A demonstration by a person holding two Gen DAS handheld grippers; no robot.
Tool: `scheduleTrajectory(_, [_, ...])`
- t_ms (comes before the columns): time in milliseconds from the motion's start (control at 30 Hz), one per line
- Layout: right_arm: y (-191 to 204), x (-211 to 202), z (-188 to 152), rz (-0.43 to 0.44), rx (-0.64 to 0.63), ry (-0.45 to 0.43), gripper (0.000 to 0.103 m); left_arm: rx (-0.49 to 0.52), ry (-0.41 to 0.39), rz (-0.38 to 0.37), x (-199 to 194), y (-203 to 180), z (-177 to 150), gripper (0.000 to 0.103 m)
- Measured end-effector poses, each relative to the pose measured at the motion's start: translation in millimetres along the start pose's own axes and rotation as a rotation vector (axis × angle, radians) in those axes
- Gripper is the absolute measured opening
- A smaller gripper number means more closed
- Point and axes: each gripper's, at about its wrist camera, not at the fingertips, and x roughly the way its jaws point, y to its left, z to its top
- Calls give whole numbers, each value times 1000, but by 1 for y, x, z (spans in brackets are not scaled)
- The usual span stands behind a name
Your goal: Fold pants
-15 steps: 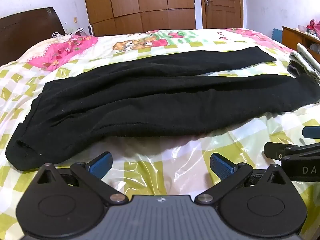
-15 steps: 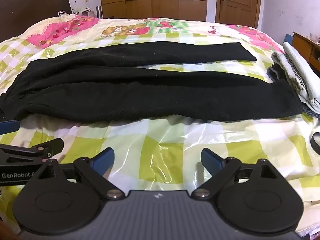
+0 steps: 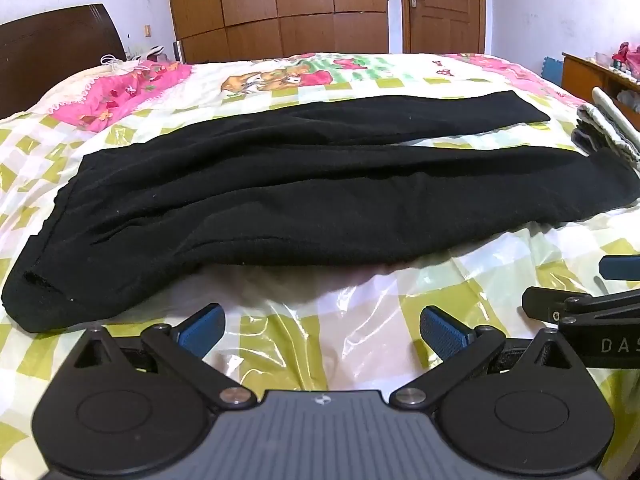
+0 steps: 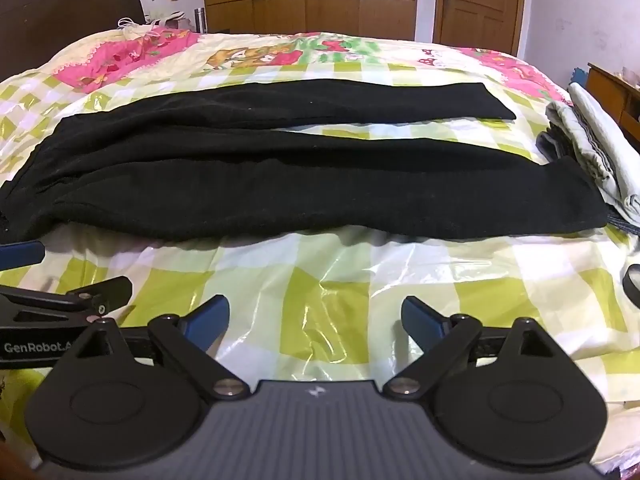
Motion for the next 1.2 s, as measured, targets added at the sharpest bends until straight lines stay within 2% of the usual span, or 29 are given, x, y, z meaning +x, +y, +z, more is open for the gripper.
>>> scheduleTrajectory(1200, [1, 0, 0, 4, 1, 6, 91, 9, 3, 5, 3, -1, -4, 103])
